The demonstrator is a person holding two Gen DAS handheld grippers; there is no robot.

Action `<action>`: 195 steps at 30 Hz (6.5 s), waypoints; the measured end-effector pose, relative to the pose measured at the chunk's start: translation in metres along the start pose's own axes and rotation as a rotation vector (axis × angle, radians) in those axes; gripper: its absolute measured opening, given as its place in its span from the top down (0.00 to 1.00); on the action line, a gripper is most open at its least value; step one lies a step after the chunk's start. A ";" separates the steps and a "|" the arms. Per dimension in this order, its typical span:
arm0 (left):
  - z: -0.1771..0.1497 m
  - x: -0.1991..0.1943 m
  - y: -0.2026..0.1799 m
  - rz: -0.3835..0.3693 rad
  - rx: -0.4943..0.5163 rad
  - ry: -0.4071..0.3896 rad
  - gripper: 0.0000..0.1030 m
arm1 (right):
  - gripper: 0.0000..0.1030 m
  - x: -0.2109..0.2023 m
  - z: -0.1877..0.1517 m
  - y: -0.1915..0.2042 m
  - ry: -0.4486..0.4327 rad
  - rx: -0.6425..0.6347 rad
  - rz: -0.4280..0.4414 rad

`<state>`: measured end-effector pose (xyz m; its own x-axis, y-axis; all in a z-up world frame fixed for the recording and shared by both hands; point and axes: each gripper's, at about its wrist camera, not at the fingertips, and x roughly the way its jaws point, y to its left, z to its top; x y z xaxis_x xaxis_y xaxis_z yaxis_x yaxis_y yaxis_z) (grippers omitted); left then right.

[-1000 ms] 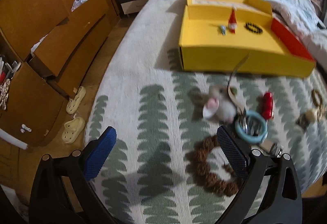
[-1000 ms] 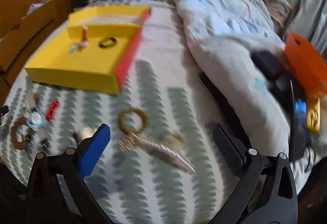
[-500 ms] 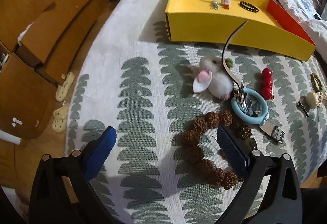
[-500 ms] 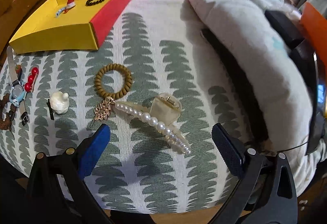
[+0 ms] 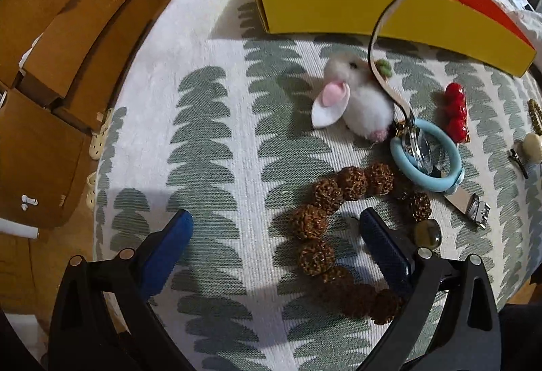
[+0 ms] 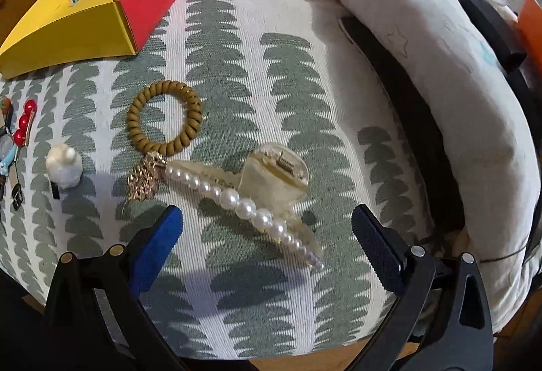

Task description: Organize jewelry

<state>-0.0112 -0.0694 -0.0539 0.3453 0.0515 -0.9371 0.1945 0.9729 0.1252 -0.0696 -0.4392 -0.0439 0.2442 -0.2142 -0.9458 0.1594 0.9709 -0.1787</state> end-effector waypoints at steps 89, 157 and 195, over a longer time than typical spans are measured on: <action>0.004 -0.011 -0.027 -0.056 0.109 -0.005 0.69 | 0.59 0.015 0.002 -0.038 -0.011 0.268 0.205; 0.063 -0.145 -0.006 -0.300 0.005 -0.303 0.80 | 0.75 -0.117 0.075 0.062 -0.306 0.150 0.421; 0.223 -0.063 -0.052 -0.444 -0.008 -0.210 0.80 | 0.75 0.011 0.225 0.138 -0.141 0.095 0.460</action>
<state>0.1615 -0.1734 0.0713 0.4088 -0.4142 -0.8132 0.3577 0.8925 -0.2747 0.1706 -0.3315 -0.0179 0.4364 0.2157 -0.8735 0.0896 0.9556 0.2807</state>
